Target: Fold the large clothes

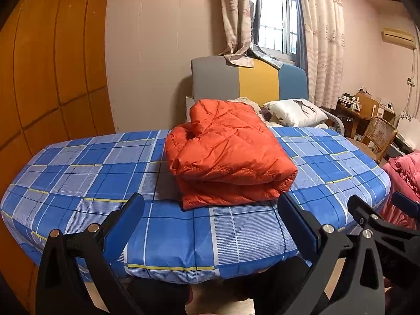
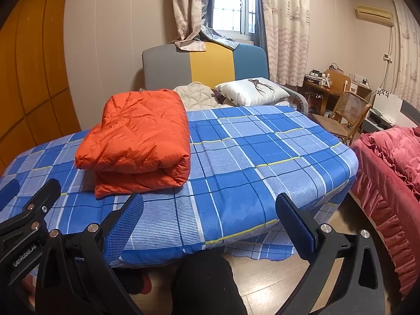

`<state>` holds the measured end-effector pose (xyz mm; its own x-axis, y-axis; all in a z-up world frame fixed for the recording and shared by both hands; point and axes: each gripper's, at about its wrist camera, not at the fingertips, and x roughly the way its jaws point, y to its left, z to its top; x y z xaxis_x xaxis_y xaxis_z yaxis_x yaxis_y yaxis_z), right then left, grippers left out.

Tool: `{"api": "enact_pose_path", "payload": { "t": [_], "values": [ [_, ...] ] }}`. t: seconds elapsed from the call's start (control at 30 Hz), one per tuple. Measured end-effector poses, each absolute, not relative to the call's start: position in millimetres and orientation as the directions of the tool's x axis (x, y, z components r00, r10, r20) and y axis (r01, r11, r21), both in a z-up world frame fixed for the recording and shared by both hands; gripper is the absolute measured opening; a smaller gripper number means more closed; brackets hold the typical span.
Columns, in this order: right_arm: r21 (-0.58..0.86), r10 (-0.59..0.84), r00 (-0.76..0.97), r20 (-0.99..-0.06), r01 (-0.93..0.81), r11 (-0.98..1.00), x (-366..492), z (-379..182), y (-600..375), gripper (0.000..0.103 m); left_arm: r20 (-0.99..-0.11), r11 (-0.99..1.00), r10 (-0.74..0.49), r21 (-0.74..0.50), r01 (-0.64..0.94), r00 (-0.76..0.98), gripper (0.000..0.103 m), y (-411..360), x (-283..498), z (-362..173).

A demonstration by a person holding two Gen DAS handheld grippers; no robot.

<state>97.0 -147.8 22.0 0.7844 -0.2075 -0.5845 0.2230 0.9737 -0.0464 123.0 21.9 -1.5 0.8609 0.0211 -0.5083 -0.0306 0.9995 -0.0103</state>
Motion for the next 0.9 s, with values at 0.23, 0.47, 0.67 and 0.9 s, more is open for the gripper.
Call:
{"api": "enact_pose_path", "payload": {
  "t": [0.23, 0.47, 0.67, 0.9],
  "values": [
    [-0.048, -0.207, 0.782, -0.588, 0.221, 0.974, 96.6, 21.3, -150.0, 0.100, -0.512, 1.000, 0.005, -0.008, -0.011, 0.859, 0.101, 19.5, 124.2, -3.0],
    [-0.052, -0.209, 0.782, -0.587, 0.221, 0.974, 96.6, 20.7, -149.8, 0.100, -0.510, 1.000, 0.005, -0.006, -0.010, 0.860, 0.101, 20.1, 124.5, -3.4],
    [-0.050, -0.204, 0.780, -0.591, 0.216, 0.975, 96.5, 20.4, -150.5, 0.100, -0.498, 1.000, 0.003, -0.007, -0.007, 0.867, 0.101, 21.3, 123.1, -4.2],
    [-0.051, -0.206, 0.780, -0.591, 0.219, 0.974, 96.7, 20.2, -149.8, 0.100, -0.507, 1.000, 0.007, -0.017, -0.019, 0.862, 0.101, 24.4, 124.3, -6.8]
  ]
}}
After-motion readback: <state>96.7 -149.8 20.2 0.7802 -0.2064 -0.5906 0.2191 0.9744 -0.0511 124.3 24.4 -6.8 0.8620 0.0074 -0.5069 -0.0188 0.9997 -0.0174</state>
